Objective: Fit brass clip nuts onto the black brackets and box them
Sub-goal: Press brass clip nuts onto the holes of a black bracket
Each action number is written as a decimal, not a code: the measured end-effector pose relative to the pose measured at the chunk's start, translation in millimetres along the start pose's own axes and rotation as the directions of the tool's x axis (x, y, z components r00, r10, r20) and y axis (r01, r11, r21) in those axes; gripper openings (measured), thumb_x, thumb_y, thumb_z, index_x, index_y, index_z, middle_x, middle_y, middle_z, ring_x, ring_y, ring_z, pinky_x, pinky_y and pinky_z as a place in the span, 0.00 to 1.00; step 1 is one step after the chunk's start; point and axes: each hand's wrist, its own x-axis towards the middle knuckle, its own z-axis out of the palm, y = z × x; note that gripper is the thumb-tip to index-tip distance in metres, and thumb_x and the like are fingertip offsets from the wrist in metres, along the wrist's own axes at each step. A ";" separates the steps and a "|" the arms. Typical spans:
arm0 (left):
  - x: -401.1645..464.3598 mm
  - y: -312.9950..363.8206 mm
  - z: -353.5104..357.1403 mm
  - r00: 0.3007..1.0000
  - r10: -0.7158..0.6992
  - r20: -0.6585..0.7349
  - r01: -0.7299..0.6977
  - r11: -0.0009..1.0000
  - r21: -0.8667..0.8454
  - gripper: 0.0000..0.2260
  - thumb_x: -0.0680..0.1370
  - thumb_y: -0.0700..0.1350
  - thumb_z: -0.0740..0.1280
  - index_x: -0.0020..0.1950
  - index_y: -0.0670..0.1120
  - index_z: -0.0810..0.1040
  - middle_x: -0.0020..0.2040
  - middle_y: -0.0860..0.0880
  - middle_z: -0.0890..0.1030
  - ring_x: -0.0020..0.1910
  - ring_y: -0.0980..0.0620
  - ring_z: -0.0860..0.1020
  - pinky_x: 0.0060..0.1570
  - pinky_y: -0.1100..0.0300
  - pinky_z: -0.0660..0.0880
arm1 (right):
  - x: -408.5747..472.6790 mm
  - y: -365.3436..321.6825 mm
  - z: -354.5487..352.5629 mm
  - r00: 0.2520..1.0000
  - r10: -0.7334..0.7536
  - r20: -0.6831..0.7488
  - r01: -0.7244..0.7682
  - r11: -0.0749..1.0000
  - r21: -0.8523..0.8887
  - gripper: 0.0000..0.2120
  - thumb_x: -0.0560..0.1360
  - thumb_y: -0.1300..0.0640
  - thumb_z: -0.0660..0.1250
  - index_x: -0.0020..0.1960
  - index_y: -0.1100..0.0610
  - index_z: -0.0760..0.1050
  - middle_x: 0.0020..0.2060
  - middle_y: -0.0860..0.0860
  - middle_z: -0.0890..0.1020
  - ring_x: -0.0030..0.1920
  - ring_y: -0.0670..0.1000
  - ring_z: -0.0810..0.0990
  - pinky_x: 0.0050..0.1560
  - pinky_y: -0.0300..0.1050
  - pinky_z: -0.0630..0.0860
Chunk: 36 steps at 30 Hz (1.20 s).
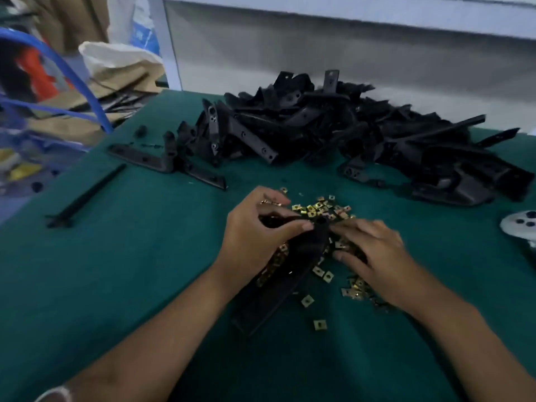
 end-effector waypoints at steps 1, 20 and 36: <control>0.3 -0.1 -0.5 1.000 0.018 -0.005 -0.017 1.000 0.020 0.18 0.68 0.54 0.81 0.50 0.52 0.77 0.42 0.60 0.86 0.50 0.63 0.83 0.54 0.68 0.75 | 1.5 -0.5 -0.2 1.000 0.000 0.000 0.000 1.000 0.010 0.27 0.77 0.40 0.61 0.74 0.45 0.70 0.65 0.42 0.73 0.65 0.46 0.67 0.61 0.45 0.59; -4.5 0.7 4.7 0.976 0.036 0.213 -0.052 0.996 0.072 0.22 0.65 0.55 0.81 0.52 0.57 0.75 0.44 0.63 0.86 0.51 0.66 0.80 0.50 0.78 0.66 | 1.6 -1.5 -5.3 0.946 0.130 -0.296 -0.032 0.949 0.314 0.07 0.77 0.55 0.73 0.54 0.50 0.84 0.45 0.41 0.84 0.49 0.36 0.79 0.48 0.23 0.69; -6.9 -1.2 4.2 0.933 0.084 0.349 -0.076 0.996 -0.037 0.15 0.72 0.40 0.79 0.53 0.52 0.79 0.50 0.57 0.84 0.54 0.59 0.82 0.53 0.72 0.73 | 9.8 -4.7 -20.2 0.911 0.319 0.261 -0.180 -0.264 0.948 0.08 0.79 0.57 0.62 0.52 0.58 0.78 0.38 0.49 0.79 0.32 0.43 0.71 0.26 0.34 0.66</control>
